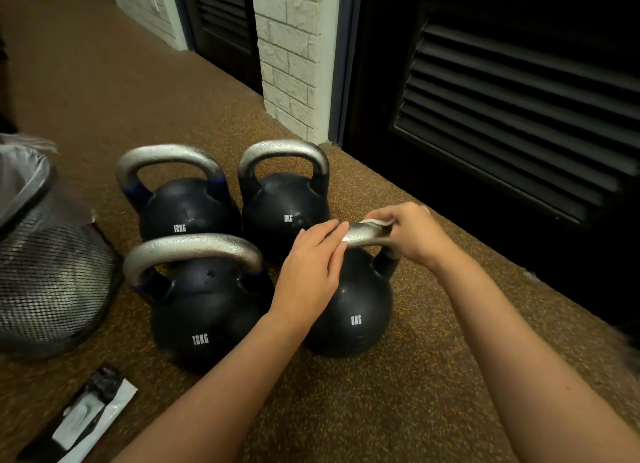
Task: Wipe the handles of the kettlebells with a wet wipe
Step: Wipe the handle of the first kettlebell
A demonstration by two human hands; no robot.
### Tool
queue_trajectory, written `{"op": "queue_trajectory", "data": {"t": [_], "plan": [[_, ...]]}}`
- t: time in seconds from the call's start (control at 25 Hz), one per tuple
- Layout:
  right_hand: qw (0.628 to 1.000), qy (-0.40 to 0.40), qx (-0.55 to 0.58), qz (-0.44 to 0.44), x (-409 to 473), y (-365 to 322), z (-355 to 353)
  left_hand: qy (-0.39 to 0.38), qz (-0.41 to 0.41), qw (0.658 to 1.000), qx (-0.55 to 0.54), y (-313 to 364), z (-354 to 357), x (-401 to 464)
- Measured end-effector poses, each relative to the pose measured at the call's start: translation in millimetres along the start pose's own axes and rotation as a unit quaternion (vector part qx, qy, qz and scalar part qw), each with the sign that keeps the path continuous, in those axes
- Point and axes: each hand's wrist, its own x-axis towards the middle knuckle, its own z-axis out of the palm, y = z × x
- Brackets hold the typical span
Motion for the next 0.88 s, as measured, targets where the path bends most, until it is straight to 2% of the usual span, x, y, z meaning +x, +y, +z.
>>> {"op": "queue_trajectory", "data": {"t": [0.08,0.24,0.32,0.44,0.56,0.68,0.8,0.88], "plan": [[1.000,-0.006,-0.009,-0.023,-0.5,-1.6,-1.8,-0.004,0.001,1.000,-0.001,-0.2,-0.6,-0.4],[0.999,-0.028,-0.044,0.014,8.1,3.6,-5.2,-0.012,-0.002,1.000,-0.006,0.4,-2.7,0.0],[0.998,-0.025,-0.065,-0.001,6.8,-1.1,-4.0,-0.010,-0.002,1.000,-0.004,0.2,-2.2,0.3],[0.996,0.040,-0.052,-0.063,-12.4,0.4,9.0,-0.009,-0.003,1.000,-0.003,-1.0,-1.0,-0.5],[0.986,0.142,-0.034,-0.074,-25.6,10.4,22.7,-0.009,-0.004,1.000,-0.009,-0.6,-1.0,-0.7],[0.983,0.159,-0.048,-0.077,-17.0,9.9,31.5,-0.010,-0.009,1.000,-0.008,-0.2,-1.0,0.2],[0.972,0.170,-0.081,-0.142,-23.9,9.0,40.7,-0.006,-0.008,1.000,-0.006,-0.4,-0.6,-0.6],[0.966,0.197,-0.077,-0.146,-32.5,15.3,46.0,-0.006,-0.004,1.000,-0.010,-0.5,-1.1,-0.6]]}}
